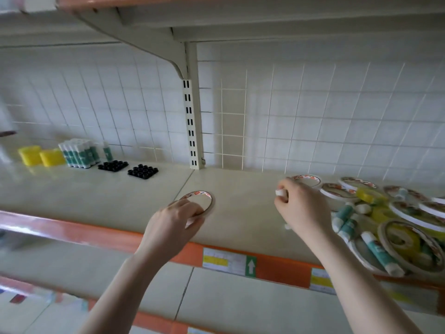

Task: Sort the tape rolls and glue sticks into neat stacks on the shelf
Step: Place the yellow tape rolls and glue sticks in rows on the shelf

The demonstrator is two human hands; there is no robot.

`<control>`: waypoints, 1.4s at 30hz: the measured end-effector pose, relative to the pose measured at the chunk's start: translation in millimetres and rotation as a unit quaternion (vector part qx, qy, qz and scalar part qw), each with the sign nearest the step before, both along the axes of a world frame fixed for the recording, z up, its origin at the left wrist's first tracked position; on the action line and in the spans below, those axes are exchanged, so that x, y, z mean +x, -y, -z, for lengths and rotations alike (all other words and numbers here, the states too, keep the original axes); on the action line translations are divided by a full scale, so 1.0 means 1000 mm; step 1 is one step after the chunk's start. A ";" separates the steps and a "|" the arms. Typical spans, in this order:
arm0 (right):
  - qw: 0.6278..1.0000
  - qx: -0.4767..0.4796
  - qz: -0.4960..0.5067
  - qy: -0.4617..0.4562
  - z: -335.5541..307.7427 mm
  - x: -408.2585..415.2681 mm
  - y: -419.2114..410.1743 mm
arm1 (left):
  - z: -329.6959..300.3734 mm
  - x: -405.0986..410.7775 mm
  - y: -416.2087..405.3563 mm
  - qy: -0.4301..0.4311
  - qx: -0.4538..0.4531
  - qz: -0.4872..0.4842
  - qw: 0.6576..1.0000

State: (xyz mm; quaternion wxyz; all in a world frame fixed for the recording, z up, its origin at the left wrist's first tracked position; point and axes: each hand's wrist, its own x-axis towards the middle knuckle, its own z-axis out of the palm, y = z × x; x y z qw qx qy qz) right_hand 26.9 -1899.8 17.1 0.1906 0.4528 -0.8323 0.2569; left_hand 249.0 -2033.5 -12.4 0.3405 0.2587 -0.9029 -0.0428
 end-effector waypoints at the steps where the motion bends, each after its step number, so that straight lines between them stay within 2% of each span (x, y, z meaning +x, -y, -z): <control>1: 1.000 -0.022 -0.015 0.008 -0.001 0.007 0.008 | -0.003 0.009 0.002 -0.005 -0.003 -0.007 1.000; 4: 0.994 -0.074 -0.066 0.037 -0.003 0.034 0.034 | -0.009 0.043 0.011 -0.016 -0.013 -0.031 0.999; 12: 0.984 -0.099 -0.134 0.064 -0.005 0.131 0.116 | -0.016 0.151 0.079 -0.028 -0.035 -0.086 0.995; 25: 0.978 -0.112 -0.152 0.085 -0.014 0.277 0.273 | -0.031 0.312 0.233 -0.027 -0.061 -0.110 0.992; 32: 0.976 -0.093 -0.152 0.128 -0.028 0.284 0.341 | -0.021 0.322 0.293 -0.028 -0.049 -0.124 0.991; 42: 0.976 -0.066 -0.128 0.163 -0.027 0.233 0.445 | -0.007 0.292 0.369 -0.009 -0.045 -0.104 0.994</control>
